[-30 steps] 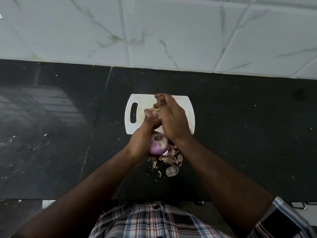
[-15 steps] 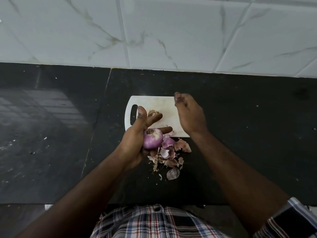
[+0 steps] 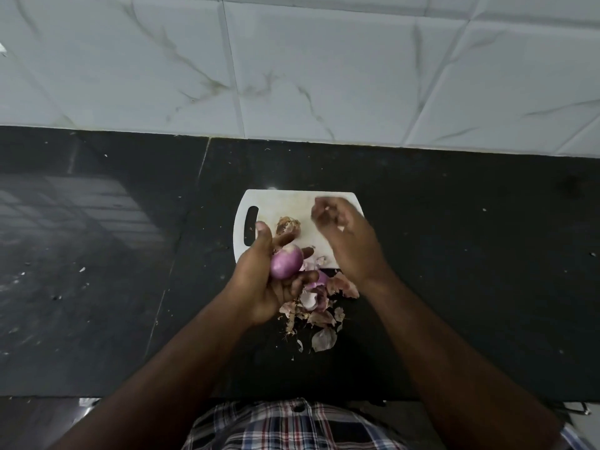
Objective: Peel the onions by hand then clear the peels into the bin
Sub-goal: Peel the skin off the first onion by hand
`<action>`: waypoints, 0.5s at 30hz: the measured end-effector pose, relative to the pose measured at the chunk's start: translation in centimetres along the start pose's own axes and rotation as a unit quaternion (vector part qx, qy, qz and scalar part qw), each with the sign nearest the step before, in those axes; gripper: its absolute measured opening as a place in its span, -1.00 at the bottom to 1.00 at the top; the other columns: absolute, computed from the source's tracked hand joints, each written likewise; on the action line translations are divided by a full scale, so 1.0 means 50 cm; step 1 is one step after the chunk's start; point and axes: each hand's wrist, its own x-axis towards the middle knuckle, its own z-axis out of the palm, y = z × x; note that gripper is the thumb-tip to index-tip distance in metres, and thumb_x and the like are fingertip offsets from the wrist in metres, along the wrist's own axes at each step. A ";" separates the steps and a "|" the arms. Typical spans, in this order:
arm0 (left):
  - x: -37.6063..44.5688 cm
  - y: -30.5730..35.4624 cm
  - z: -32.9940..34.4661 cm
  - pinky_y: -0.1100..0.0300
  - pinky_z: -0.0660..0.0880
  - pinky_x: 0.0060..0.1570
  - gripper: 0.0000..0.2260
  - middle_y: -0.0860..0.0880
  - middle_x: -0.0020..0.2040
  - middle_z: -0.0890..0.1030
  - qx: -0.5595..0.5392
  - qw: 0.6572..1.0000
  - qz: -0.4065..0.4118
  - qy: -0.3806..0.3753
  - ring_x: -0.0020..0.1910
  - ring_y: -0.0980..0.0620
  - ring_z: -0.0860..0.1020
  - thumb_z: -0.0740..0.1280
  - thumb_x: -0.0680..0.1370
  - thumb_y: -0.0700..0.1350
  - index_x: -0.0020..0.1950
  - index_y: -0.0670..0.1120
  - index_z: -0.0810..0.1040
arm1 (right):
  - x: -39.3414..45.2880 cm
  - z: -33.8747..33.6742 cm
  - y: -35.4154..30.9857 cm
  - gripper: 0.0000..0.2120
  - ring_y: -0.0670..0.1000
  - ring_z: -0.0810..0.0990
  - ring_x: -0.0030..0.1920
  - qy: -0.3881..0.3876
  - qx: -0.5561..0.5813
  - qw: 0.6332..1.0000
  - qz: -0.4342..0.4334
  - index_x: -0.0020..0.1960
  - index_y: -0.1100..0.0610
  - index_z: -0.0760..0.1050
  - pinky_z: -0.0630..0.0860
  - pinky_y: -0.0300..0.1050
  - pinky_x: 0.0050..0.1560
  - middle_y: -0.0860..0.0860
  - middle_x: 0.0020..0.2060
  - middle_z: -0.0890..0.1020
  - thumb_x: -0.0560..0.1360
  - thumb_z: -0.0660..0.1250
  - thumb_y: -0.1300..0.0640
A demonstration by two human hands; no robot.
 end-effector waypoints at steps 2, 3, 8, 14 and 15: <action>0.015 0.010 -0.005 0.09 0.65 -0.40 -0.30 -0.18 0.15 0.68 -0.051 0.998 -0.023 -0.010 -0.16 -0.17 0.71 0.04 0.58 0.41 0.42 -0.10 0.46 | -0.031 0.006 0.015 -0.45 -0.25 0.59 0.14 -0.087 -0.007 0.996 0.004 0.35 -0.11 0.44 0.51 -0.14 0.15 -0.23 0.12 0.64 0.41 0.43 -0.25; 0.019 0.014 0.000 0.02 0.67 -0.35 -0.27 -0.18 0.17 0.67 -0.074 0.996 -0.035 -0.020 -0.04 -0.20 0.71 0.03 0.57 0.42 0.41 -0.13 0.46 | -0.040 0.012 0.021 -0.38 -0.20 0.62 0.15 -0.110 -0.016 0.994 -0.003 0.38 -0.13 0.41 0.55 -0.16 0.13 -0.24 0.18 0.62 0.38 0.50 -0.19; 0.039 0.017 0.016 -0.17 0.64 0.02 -0.12 -0.28 0.20 0.64 -0.087 0.991 -0.070 -0.075 0.09 -0.26 0.67 -0.04 0.51 0.51 0.42 -0.20 0.43 | -0.034 0.012 0.021 -0.28 -0.26 0.65 0.01 -0.082 -0.044 0.995 -0.029 0.34 -0.13 0.46 0.53 -0.41 0.00 -0.26 0.05 0.63 0.24 0.64 -0.09; 0.051 0.010 0.003 -0.07 0.63 -0.01 -0.33 -0.10 0.28 0.62 0.082 0.997 -0.005 0.010 0.03 -0.26 0.70 -0.01 0.57 0.43 0.43 -0.01 0.43 | 0.044 -0.063 0.040 -0.34 -0.11 0.61 0.03 -0.024 -0.081 0.996 0.031 0.25 -0.01 0.44 0.56 -0.22 -0.04 -0.10 0.08 0.60 0.25 0.66 -0.01; 0.052 0.009 0.000 -0.06 0.64 -0.03 -0.41 -0.08 0.27 0.62 0.109 0.994 0.011 0.027 0.01 -0.23 0.71 0.06 0.60 0.38 0.39 -0.01 0.47 | 0.066 -0.077 0.045 -0.35 -0.12 0.60 0.01 -0.027 -0.128 0.991 0.039 0.23 0.01 0.44 0.56 -0.20 -0.05 -0.08 0.07 0.59 0.25 0.66 -0.03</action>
